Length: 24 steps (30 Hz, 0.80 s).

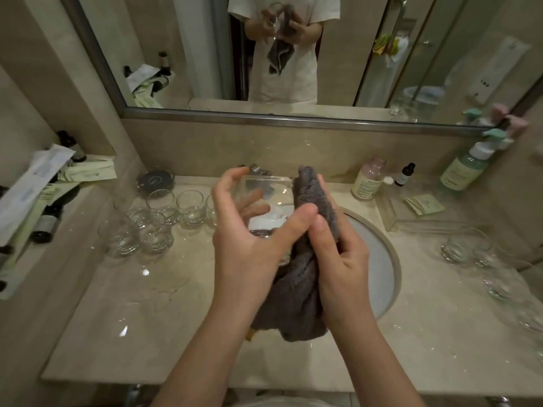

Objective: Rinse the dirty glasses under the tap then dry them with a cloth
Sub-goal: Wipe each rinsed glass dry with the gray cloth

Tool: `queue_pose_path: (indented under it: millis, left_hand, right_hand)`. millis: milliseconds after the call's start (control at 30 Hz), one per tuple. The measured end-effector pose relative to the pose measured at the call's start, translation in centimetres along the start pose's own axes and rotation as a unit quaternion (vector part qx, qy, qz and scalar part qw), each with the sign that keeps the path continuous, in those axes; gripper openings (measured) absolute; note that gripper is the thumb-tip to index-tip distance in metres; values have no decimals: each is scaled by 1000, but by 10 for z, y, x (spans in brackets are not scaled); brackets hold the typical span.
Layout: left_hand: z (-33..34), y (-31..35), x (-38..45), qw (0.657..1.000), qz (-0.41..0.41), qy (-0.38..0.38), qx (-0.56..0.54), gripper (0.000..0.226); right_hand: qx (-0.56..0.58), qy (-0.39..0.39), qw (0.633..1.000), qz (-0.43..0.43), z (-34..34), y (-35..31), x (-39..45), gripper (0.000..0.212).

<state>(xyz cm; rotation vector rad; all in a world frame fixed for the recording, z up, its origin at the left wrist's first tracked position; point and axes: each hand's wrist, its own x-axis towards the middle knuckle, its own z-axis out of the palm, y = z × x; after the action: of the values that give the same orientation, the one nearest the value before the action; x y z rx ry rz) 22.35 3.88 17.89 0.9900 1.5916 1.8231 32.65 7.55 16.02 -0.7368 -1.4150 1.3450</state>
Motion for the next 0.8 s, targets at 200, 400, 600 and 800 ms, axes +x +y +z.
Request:
queue_pose_path:
  millis: [200,400,600,800]
  left_hand:
    - [-7,-7,5,955,-135,-102,-242,87]
    - [-9,-1,2,1000,-6,-18,23,60]
    - [2,0,-3,999,7,-16,-40,71]
    - [-3,-2,-4,994,-41,-86,-58,65]
  right_hand:
    - [124,19,987,103,1,6,-4,43]
    - [53,58,994,69,-4,3,-3,65]
    - [60,36,997,18,-1,0,-4,51]
    - [162,64,979,111,-2,6,-8,34]
